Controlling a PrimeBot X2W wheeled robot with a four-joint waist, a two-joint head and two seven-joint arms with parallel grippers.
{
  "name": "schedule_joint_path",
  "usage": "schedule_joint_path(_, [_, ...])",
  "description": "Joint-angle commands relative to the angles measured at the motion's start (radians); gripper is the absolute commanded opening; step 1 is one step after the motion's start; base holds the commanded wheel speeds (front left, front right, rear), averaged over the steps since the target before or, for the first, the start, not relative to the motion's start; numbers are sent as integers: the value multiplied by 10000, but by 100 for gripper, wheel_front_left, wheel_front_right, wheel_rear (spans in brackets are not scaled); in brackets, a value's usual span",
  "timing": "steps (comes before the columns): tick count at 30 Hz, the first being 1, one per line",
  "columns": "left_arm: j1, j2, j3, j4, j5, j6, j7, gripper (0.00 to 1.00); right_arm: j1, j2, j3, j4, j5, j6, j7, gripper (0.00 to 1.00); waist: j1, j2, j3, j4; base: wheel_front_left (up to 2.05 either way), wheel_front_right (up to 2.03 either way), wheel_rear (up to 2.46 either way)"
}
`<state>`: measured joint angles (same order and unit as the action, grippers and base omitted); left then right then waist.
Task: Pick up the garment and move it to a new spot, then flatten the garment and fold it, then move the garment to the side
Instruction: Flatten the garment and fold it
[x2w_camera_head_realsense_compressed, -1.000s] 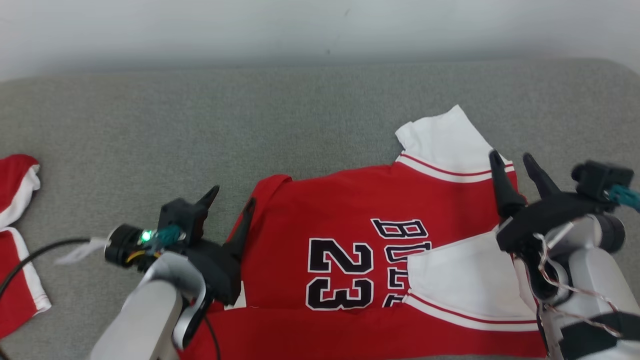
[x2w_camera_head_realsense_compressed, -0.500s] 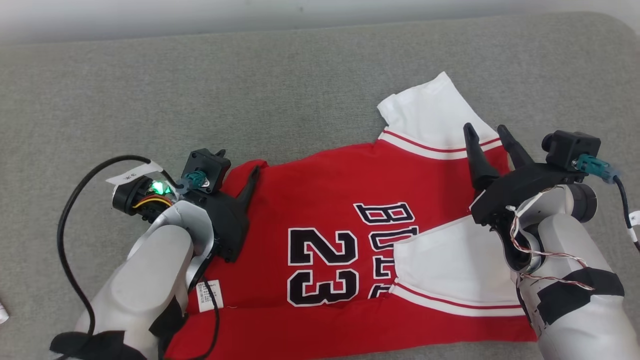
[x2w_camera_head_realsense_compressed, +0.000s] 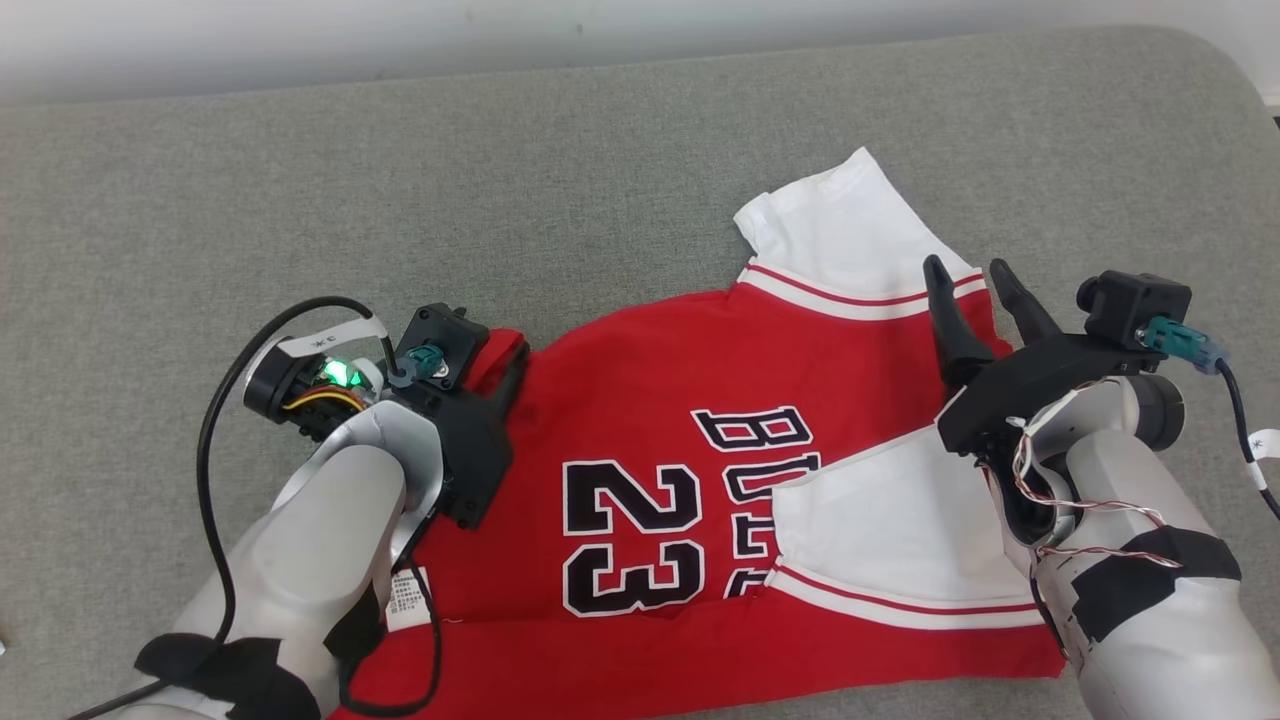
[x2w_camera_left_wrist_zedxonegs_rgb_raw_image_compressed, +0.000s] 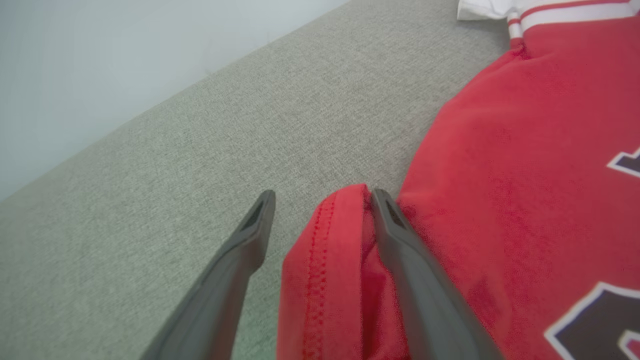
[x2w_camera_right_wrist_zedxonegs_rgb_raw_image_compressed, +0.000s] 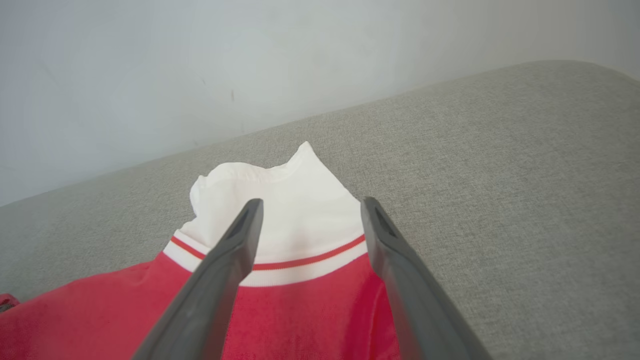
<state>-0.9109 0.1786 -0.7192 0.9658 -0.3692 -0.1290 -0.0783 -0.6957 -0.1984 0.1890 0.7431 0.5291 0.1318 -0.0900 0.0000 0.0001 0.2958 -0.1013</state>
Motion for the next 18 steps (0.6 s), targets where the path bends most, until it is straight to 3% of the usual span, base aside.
schedule_joint_path(1, [-150, -34, -44, 127, -36, 4, -50, 80, -94, -11, 78, 73, 118, -22, -82, 100, 0, -1, 4, -25, 0, 0, 0])
schedule_joint_path(2, [-186, -49, -63, 201, -86, 4, -86, 58, -135, -14, 125, 117, 136, -22, -107, 100, 0, -1, 6, -40, 0, 0, 0])
schedule_joint_path(3, [-215, -46, -111, 307, -71, 2, -68, 25, -188, -20, 175, 150, 157, -22, -157, 100, 0, -1, 4, -54, 0, 0, 0])
schedule_joint_path(4, [-210, -49, -152, 422, -76, 1, -53, 7, -230, -31, 228, 195, 188, -22, -183, 100, 0, -1, 0, -65, 0, 0, 0])
schedule_joint_path(5, [-227, -51, -190, 488, -94, -1, -146, 0, -252, -43, 277, 233, 242, -22, -222, 100, 0, -1, -4, -79, 0, 0, 0])
schedule_joint_path(10, [-388, -60, -19, 702, -325, 0, -654, 0, -130, -193, 428, 425, 433, -22, -440, 100, 0, -1, -157, -46, 0, 0, 0])
schedule_joint_path(18, [283, -116, 1290, 453, -2021, 11, -1158, 0, 373, -350, 581, 775, 828, -22, -711, 100, 0, -1, -543, 323, 0, 0, 0])
